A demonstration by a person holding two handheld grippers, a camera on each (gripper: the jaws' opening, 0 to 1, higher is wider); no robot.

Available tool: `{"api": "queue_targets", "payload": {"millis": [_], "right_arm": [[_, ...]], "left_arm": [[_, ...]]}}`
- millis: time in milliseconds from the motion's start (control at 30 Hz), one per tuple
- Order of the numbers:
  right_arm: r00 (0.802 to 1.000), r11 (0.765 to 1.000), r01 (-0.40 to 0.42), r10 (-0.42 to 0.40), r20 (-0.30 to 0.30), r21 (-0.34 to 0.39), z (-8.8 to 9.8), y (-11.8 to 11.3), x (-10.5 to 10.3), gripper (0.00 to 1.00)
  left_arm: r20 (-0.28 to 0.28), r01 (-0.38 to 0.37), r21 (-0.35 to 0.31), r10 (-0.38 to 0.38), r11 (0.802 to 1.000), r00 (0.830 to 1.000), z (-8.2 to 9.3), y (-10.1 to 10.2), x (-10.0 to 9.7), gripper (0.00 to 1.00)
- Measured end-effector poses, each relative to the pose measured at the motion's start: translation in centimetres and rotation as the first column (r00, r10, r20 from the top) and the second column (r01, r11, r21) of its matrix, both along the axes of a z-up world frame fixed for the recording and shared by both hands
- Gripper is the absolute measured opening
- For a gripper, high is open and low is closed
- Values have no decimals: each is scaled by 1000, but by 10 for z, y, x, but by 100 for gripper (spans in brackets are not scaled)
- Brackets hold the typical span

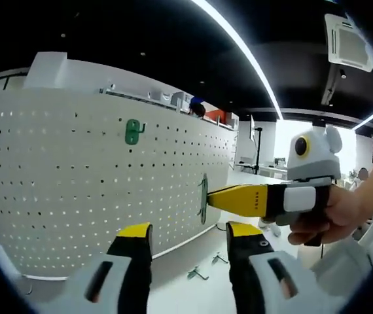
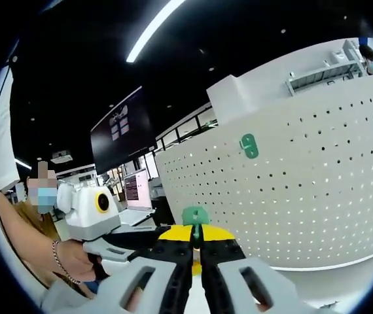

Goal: Insert the hook assembly into the mounting plate slot until the hook locks in place.

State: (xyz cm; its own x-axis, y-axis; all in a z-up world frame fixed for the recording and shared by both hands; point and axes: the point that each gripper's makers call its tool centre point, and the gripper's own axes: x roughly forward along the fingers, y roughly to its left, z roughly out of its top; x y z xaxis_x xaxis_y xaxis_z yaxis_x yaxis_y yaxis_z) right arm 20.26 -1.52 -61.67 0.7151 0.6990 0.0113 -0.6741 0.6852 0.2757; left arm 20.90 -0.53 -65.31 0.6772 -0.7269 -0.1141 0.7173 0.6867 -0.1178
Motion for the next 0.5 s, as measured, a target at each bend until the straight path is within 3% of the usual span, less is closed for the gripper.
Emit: {"api": "queue_targets", "payload": {"millis": [300,500], "right_arm": [[1000,1000,-6,6,-9,0,-1,0,-1,0],[1000,1000,-4,4,-14,1,-1,0,0,0]], "left_arm": [[9,-20,49,19,999,1000,-10,-1,2,90],[16,-17,51,16,999,1000,-8,-2,1,91]]}}
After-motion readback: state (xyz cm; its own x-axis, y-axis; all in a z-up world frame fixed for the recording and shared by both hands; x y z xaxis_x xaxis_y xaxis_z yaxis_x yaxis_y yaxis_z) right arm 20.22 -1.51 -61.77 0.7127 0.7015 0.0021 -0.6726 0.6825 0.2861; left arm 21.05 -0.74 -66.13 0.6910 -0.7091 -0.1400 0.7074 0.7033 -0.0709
